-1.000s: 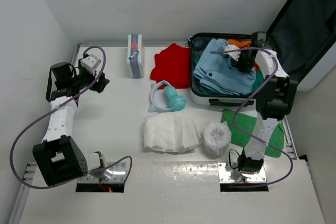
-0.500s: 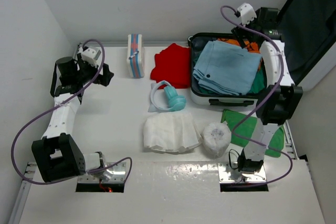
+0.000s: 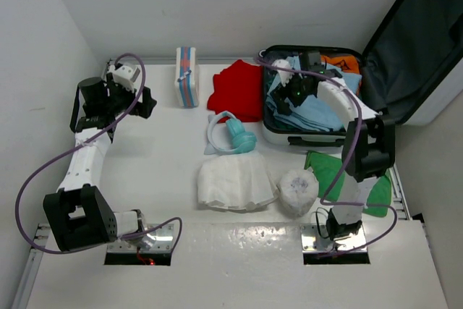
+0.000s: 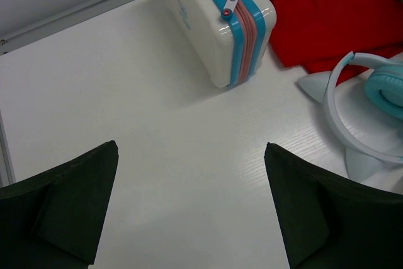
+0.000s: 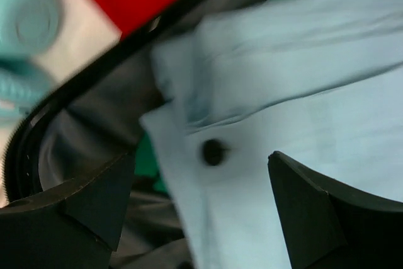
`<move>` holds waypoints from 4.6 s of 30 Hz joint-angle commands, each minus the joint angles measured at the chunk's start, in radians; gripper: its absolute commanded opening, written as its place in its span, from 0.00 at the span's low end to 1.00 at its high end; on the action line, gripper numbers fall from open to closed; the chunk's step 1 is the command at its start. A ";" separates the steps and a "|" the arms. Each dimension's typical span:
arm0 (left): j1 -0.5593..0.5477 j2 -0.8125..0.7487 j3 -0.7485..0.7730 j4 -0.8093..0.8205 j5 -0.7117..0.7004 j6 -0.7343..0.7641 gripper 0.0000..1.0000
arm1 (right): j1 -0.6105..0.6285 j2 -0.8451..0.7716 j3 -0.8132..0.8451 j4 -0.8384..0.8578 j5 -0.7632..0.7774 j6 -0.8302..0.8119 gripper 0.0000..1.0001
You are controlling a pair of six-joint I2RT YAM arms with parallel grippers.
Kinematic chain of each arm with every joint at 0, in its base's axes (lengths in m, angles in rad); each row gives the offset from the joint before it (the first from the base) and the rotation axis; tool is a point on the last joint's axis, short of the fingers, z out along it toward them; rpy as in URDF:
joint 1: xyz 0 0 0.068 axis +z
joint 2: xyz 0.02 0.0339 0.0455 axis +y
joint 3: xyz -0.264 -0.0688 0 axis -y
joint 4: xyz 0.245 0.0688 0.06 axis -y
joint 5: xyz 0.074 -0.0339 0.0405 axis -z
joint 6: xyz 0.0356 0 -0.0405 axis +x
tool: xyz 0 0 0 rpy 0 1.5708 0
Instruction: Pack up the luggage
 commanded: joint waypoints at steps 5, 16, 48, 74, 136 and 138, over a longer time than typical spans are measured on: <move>-0.011 -0.017 0.011 -0.017 -0.002 0.022 0.99 | 0.039 0.074 -0.071 0.128 0.041 -0.036 0.86; -0.011 -0.026 -0.017 -0.017 -0.022 0.032 0.99 | 0.082 0.049 -0.276 0.572 0.162 0.003 0.75; -0.066 0.020 0.026 -0.030 -0.002 0.004 0.99 | -0.028 0.066 0.004 -0.562 -0.328 -0.666 0.00; -0.515 0.925 1.106 -0.451 -1.011 -0.563 0.99 | -0.112 -0.164 0.044 -0.088 -0.329 0.348 0.88; -0.210 0.241 0.117 1.213 0.391 -1.781 0.00 | 0.205 0.088 0.001 1.563 -0.693 1.768 1.00; -0.233 0.241 0.117 1.228 0.391 -1.781 0.00 | 0.220 0.101 0.007 1.567 -0.689 1.776 1.00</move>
